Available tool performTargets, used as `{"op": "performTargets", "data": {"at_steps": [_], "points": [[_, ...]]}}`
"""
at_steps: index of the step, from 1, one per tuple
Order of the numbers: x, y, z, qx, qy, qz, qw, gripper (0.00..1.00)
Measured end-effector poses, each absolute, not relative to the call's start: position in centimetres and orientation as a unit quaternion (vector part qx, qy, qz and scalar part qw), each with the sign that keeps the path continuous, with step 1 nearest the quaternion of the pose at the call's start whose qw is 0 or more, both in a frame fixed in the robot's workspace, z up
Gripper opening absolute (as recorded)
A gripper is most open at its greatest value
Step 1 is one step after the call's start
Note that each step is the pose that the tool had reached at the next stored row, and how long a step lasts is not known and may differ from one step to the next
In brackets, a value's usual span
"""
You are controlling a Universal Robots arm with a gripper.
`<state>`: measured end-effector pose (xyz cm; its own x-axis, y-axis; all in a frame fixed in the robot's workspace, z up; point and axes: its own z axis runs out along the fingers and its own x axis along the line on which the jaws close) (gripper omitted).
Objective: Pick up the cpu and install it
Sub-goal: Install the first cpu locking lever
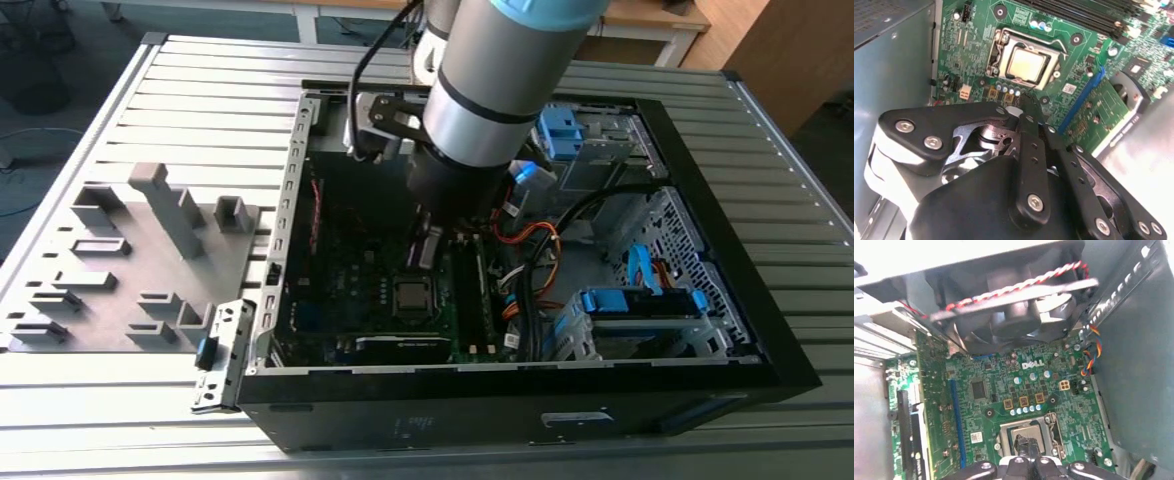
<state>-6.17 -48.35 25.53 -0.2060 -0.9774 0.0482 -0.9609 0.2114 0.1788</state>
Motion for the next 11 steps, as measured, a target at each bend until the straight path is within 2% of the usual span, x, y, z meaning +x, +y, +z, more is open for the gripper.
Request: {"op": "performTargets", "data": {"at_steps": [11], "points": [[-6.17, -48.35, 26.23, 0.625, -0.775, -0.054, 0.075, 0.11]]}}
